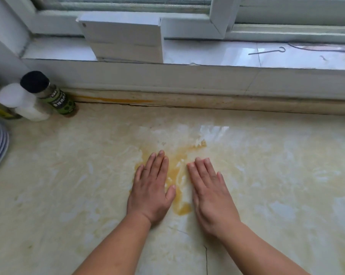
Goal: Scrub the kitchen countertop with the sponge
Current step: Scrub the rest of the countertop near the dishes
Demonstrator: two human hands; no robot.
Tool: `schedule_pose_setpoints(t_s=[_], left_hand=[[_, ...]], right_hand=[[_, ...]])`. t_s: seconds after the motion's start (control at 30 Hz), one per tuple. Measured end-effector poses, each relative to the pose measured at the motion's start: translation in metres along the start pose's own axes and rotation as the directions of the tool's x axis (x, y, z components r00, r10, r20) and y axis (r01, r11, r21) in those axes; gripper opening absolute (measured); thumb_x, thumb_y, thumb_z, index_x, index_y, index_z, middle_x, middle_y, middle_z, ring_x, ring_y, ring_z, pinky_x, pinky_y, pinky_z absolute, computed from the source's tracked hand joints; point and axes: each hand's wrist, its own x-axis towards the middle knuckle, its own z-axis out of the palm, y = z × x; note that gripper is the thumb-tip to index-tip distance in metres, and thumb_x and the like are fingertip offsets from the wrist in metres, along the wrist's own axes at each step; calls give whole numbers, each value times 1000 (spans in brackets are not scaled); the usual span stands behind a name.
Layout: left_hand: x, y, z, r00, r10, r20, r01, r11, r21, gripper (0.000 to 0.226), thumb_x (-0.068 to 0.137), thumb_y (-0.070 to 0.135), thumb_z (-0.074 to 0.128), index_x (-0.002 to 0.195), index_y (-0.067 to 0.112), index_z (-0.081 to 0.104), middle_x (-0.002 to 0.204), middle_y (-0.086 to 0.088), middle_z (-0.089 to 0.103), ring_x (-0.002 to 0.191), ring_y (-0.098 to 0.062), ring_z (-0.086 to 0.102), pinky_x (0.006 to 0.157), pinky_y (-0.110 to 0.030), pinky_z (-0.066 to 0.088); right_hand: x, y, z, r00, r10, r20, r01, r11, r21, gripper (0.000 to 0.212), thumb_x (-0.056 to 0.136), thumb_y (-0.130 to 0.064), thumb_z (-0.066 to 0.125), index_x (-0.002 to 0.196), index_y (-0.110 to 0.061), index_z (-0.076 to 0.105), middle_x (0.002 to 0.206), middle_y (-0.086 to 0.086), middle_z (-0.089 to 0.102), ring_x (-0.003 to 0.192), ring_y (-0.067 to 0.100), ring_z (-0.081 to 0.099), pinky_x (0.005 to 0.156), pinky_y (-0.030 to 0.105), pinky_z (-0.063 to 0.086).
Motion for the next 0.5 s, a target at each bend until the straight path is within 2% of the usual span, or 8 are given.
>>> schedule_pose_setpoints(t_s=[0.1, 0.23, 0.33, 0.4, 0.5], left_hand=[[1, 1, 0, 1000, -5, -5, 5, 1000, 3, 88, 95, 62, 29, 167, 26, -4, 172, 12, -23, 157, -8, -24, 127, -37, -12], [1, 2, -2, 1000, -6, 5, 6, 1000, 6, 87, 94, 61, 29, 168, 25, -1, 173, 12, -20, 157, -8, -22, 128, -38, -8], [0, 2, -3, 1000, -13, 10, 12, 1000, 15, 87, 93, 62, 28, 167, 27, -2, 173, 12, -21, 157, -7, -23, 129, -38, -7], [0, 2, -4, 1000, -15, 11, 14, 1000, 21, 87, 93, 62, 28, 167, 27, -2, 173, 12, -20, 157, -7, -23, 128, -38, -7], [-1, 3, -4, 1000, -13, 12, 13, 1000, 16, 87, 93, 62, 28, 167, 26, -1, 173, 12, -20, 157, -7, -23, 129, -39, -5]], right_hand=[[-42, 6, 7, 999, -45, 7, 45, 999, -16, 69, 101, -30, 37, 164, -29, 9, 172, -10, -1, 158, 14, -3, 123, 34, 4], [37, 10, -11, 999, 7, 35, -8, 999, 39, 65, 107, -28, 29, 163, -31, -2, 169, -12, -18, 153, 8, -25, 128, 39, -1], [71, 5, -20, 999, 25, 23, -25, 999, 20, 66, 107, -26, 29, 164, -28, -4, 169, -9, -19, 153, 11, -27, 128, 39, -4], [44, 8, -11, 999, -28, 28, 27, 1000, 3, 67, 105, -28, 30, 164, -28, -4, 169, -10, -19, 153, 10, -25, 126, 35, -7], [-21, 14, 3, 998, -66, 11, 66, 998, -3, 70, 101, -30, 37, 164, -30, 4, 171, -11, -7, 157, 12, -10, 125, 32, -2]])
